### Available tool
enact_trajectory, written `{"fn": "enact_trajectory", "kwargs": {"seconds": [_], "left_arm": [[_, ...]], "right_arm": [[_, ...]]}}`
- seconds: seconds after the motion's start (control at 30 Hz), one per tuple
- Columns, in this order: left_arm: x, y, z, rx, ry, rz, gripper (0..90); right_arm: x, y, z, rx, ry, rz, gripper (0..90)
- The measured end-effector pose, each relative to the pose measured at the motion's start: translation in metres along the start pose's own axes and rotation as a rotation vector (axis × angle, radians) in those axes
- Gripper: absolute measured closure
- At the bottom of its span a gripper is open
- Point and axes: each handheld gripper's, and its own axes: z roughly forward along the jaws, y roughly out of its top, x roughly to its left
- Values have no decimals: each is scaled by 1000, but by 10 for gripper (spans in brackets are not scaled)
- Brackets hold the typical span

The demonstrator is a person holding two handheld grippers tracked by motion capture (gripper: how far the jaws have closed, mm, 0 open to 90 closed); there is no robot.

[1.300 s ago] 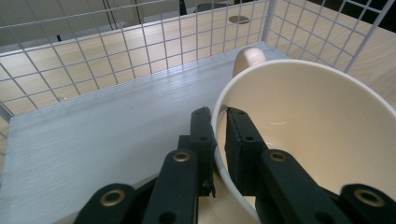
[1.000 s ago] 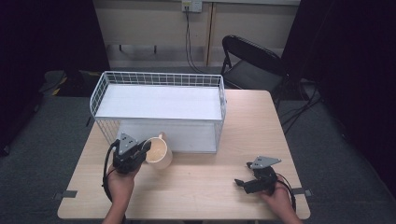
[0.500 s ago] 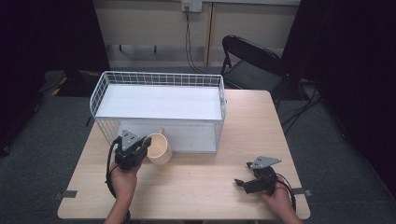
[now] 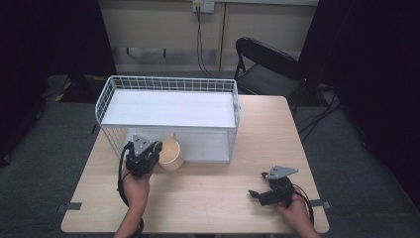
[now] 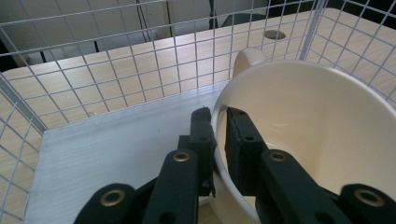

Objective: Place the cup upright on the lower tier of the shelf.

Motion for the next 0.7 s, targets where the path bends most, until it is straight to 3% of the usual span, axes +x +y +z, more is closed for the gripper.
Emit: {"fn": "enact_trajectory", "kwargs": {"seconds": [0.7], "left_arm": [[2, 2, 15, -10, 58, -5, 820]], "right_arm": [[0, 0, 0, 0, 0, 0, 127]]}}
